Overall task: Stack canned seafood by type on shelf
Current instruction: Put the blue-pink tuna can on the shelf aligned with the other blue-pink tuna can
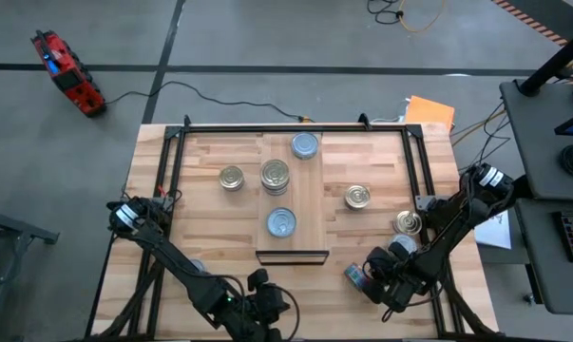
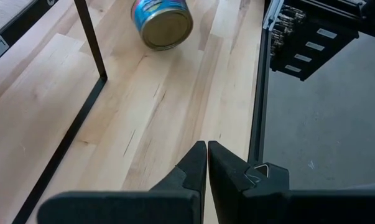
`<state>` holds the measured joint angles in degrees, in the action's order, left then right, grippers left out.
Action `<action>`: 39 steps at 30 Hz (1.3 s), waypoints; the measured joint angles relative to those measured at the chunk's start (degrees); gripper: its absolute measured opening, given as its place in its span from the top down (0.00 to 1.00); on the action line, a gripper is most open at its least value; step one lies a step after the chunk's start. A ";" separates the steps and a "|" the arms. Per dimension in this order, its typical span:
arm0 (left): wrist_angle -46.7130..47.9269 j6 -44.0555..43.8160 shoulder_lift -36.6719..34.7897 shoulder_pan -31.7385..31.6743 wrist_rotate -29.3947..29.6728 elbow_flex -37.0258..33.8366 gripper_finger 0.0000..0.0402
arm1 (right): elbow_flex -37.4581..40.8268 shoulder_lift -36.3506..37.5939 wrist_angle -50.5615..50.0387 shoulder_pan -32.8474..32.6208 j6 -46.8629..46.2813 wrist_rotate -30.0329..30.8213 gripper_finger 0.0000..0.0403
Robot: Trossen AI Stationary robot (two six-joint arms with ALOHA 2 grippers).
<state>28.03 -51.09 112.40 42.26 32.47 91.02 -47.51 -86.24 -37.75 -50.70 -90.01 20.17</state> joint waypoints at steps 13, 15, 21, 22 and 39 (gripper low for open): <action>0.42 0.01 -0.02 -0.43 -0.02 -0.02 1.00 | -3.48 8.79 -1.36 0.09 -0.03 0.93 0.97; 0.41 0.05 -0.02 -0.55 -0.02 -0.02 1.00 | -3.87 9.97 -1.46 0.11 -0.26 0.93 0.97; 0.39 0.17 -0.02 -0.76 -0.02 -0.02 1.00 | -5.54 12.38 -0.92 0.46 0.77 0.38 0.93; 0.39 0.18 -0.02 -0.76 -0.02 -0.02 1.00 | -6.06 12.42 -0.94 0.46 1.27 0.38 0.90; 0.39 0.23 -0.02 -0.92 0.06 -0.02 1.00 | -12.99 -0.08 -7.90 3.44 6.16 0.41 0.19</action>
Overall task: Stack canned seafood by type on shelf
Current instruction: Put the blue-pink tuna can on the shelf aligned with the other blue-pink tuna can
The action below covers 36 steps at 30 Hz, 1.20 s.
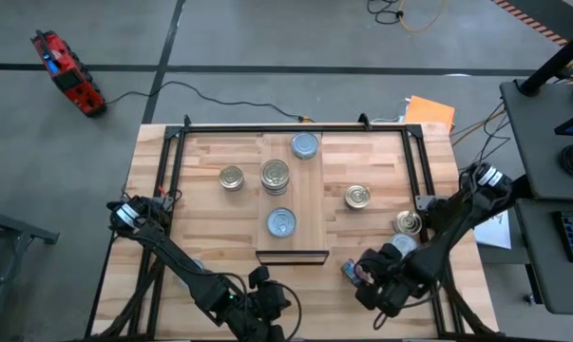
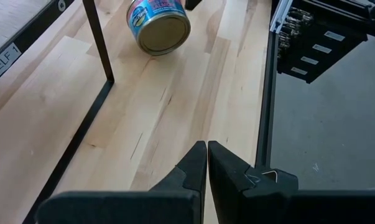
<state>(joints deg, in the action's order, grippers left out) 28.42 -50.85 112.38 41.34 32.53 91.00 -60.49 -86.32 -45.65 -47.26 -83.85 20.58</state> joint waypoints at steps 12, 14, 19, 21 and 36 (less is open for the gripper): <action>0.46 0.07 -0.02 -0.54 0.09 0.00 1.00 | 0.18 -3.44 1.86 2.50 0.52 -3.04 0.25; 0.50 0.22 0.00 -0.61 0.11 0.00 1.00 | 0.33 -3.59 1.86 2.62 0.70 -3.06 0.30; 0.75 0.21 -0.08 -0.70 0.16 0.00 1.00 | 0.38 -3.37 1.80 2.79 1.69 -3.92 0.50; 1.09 0.22 -0.25 -0.68 0.75 0.00 1.00 | 0.38 -3.33 1.84 2.79 2.81 -4.40 0.56; 6.64 0.39 -9.00 -0.26 1.60 -0.02 1.00 | -7.37 7.40 -15.84 2.80 10.82 -7.55 0.56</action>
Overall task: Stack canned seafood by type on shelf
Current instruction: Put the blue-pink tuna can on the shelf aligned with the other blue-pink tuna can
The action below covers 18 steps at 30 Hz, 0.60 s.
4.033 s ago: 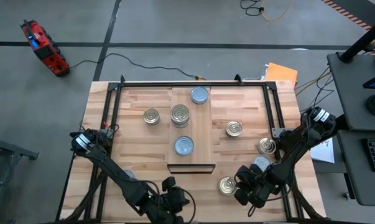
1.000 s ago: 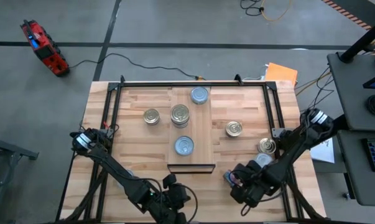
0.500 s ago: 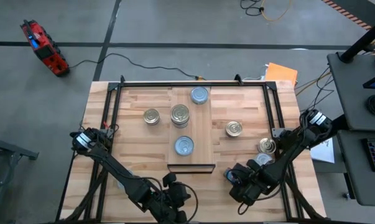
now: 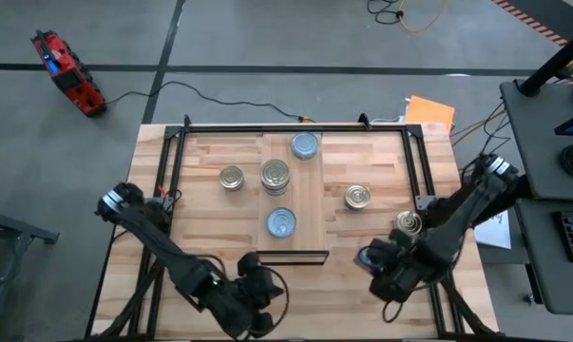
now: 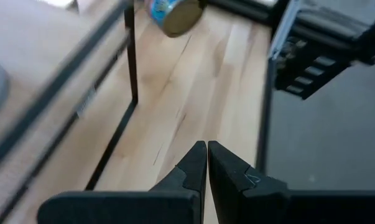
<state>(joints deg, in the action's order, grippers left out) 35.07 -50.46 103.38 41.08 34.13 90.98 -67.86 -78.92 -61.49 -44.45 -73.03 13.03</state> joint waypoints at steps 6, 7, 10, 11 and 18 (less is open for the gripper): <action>0.37 5.55 -7.44 0.00 3.08 0.00 1.00 | -9.22 5.08 -9.92 4.12 16.38 12.68 0.56; 0.69 6.39 -8.65 0.00 4.14 0.00 1.00 | -10.57 5.38 -10.38 5.91 20.44 14.31 0.56; 1.51 9.37 -12.35 -0.02 7.71 0.00 1.00 | -13.92 5.48 -10.14 12.06 33.46 16.78 0.56; 1.94 10.53 -13.45 -0.09 9.10 0.00 1.00 | -14.80 5.19 -10.18 14.53 37.81 17.19 0.56; 3.81 17.71 -19.23 -0.24 22.81 0.00 1.00 | -16.52 3.42 -3.51 31.66 67.82 17.02 0.56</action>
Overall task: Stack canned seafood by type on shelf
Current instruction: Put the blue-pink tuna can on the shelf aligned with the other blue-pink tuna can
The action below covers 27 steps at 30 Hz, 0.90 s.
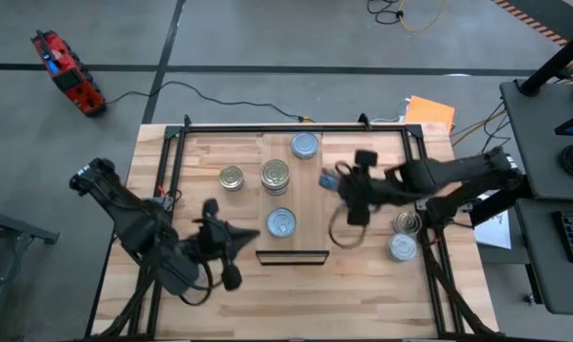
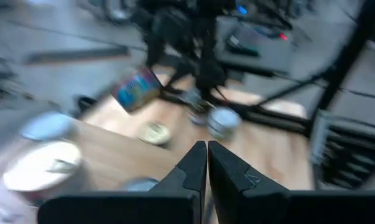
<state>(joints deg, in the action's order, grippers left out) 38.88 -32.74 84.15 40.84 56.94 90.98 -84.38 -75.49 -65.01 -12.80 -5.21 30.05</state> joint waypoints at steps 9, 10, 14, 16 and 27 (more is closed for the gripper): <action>6.80 1.72 -5.98 -3.53 2.36 0.00 1.00 | 0.11 -2.09 10.62 9.46 20.36 -6.57 0.56; 7.23 2.65 -6.50 -4.18 1.75 0.00 1.00 | 0.11 -2.61 11.17 9.87 21.28 -6.97 0.56; 7.60 6.61 -7.98 -7.52 -2.77 0.00 1.00 | 0.13 -5.18 11.85 11.17 23.20 -7.64 0.56; 7.62 8.55 -8.42 -9.53 -4.67 0.00 1.00 | 0.13 -6.46 12.08 11.60 23.27 -7.66 0.56; 9.83 16.75 -10.20 -16.41 -7.35 0.00 1.00 | 0.15 -10.88 13.49 11.73 22.81 -7.56 0.56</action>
<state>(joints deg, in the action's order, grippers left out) 48.71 -15.99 73.95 24.43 49.59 90.98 -84.23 -86.38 -51.52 -1.07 17.61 22.49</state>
